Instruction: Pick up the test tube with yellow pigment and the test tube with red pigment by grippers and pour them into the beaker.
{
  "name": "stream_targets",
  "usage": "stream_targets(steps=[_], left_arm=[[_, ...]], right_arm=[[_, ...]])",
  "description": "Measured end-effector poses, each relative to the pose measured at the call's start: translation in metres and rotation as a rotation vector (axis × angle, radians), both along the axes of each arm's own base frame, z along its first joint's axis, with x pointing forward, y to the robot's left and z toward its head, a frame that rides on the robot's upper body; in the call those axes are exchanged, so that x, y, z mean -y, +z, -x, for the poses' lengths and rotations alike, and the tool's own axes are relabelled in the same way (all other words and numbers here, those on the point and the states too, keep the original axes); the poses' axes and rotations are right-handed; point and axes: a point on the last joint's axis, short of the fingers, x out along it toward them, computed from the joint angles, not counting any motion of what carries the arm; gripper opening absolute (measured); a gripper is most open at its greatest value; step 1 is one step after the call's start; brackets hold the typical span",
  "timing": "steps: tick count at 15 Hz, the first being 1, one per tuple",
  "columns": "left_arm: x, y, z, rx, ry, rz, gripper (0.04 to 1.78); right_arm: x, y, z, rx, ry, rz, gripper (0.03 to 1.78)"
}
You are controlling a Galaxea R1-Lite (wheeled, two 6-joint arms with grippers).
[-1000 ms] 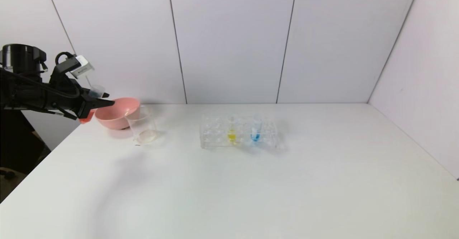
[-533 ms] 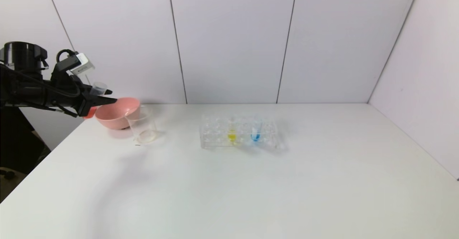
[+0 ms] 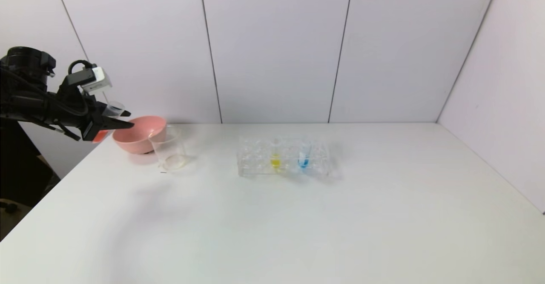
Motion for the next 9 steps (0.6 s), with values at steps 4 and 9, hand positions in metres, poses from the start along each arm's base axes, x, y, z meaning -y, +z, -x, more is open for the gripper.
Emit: stream_targets(steps=[4, 9], left_arm=[[-0.0001, 0.0034, -0.0001, -0.012, -0.027, -0.033, 0.53], [0.0003, 0.0069, -0.0007, -0.03, -0.066, -0.068, 0.53]], right_arm=[[0.0, 0.0, 0.0, 0.0, 0.0, 0.0, 1.7], [0.0, 0.0, 0.0, 0.0, 0.0, 0.0, 1.7]])
